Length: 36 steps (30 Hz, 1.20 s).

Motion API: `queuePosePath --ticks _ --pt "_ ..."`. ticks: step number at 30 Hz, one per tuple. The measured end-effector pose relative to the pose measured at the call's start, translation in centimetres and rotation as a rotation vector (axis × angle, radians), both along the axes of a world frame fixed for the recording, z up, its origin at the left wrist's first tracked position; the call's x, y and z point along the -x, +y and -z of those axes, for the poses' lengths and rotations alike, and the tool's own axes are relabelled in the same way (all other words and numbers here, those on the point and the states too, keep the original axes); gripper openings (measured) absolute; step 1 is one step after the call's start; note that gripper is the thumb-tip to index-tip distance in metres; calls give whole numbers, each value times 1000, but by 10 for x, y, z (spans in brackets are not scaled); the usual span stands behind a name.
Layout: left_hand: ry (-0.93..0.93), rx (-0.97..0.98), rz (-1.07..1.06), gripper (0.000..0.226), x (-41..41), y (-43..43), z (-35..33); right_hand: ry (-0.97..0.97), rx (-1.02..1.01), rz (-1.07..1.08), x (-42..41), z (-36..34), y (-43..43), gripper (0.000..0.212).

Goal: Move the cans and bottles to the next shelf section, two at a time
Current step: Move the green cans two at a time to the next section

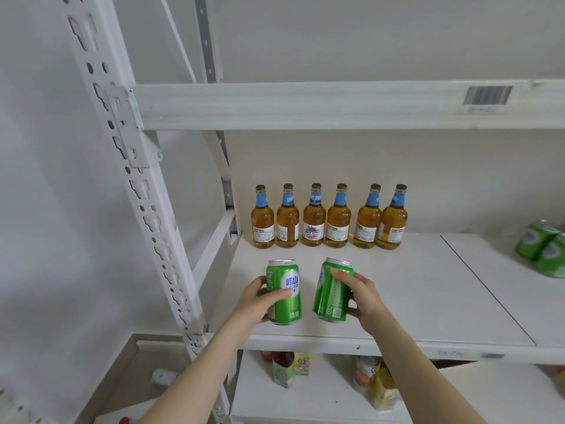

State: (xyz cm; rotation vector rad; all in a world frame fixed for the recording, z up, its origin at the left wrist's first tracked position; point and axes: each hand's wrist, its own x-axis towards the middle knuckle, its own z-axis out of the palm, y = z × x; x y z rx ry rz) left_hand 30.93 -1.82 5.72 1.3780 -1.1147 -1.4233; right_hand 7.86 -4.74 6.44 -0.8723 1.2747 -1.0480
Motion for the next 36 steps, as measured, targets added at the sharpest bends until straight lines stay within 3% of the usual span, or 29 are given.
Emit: queuePosePath --ticks 10,23,36 --pt "-12 31 -11 48 81 13 -13 14 38 2 81 -12 18 43" --pt "15 11 -59 49 245 36 1 65 51 -10 249 -8 51 37" --pt "-27 12 73 51 398 -7 2 46 33 155 400 0 45 32"
